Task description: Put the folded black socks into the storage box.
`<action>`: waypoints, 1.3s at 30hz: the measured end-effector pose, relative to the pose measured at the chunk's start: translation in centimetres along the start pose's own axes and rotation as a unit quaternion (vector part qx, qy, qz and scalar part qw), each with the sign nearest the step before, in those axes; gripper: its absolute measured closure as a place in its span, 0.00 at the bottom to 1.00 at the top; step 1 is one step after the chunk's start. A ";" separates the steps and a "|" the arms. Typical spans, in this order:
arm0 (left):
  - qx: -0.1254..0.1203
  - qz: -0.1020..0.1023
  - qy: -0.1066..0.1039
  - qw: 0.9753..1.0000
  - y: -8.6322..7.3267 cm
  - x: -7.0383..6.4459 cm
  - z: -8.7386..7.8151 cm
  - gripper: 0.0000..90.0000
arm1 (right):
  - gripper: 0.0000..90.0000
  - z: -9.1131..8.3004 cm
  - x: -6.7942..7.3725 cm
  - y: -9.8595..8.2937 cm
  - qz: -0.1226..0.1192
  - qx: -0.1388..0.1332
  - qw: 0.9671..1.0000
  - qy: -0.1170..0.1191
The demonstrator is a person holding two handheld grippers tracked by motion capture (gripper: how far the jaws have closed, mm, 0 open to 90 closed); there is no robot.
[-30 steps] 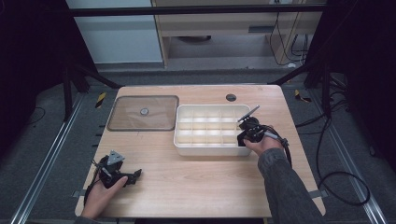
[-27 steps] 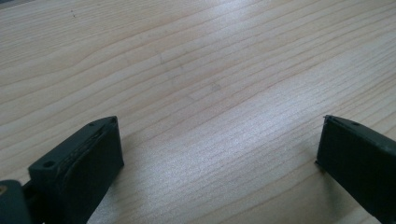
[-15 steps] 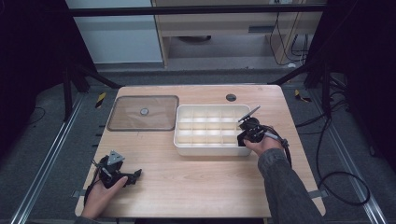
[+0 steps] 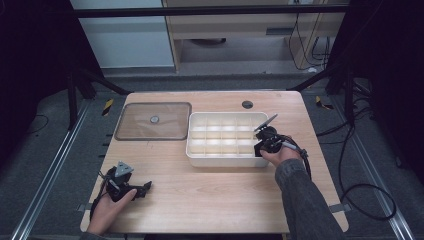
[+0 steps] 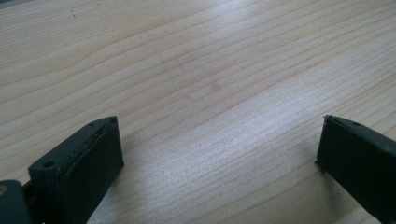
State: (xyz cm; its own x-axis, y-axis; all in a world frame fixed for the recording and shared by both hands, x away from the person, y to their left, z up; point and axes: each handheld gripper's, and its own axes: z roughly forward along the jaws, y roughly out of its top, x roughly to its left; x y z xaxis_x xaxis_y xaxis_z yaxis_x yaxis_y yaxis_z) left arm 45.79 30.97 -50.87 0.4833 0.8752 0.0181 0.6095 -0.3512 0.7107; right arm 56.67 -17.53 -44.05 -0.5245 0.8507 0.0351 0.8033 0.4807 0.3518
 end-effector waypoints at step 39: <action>0.000 0.001 0.000 1.000 0.0 0.0 0.0 0.00 | 1.00 0.1 0.5 -0.3 -0.002 0.001 1.000 -0.006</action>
State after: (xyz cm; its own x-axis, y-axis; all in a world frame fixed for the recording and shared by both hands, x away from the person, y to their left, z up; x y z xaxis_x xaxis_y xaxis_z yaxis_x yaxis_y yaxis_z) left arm 45.74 30.94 -50.87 0.4843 0.8747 0.0193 0.6086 -0.3527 0.7108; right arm 56.19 -17.25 -44.20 -0.5236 0.8516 0.0235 0.8020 0.4835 0.3508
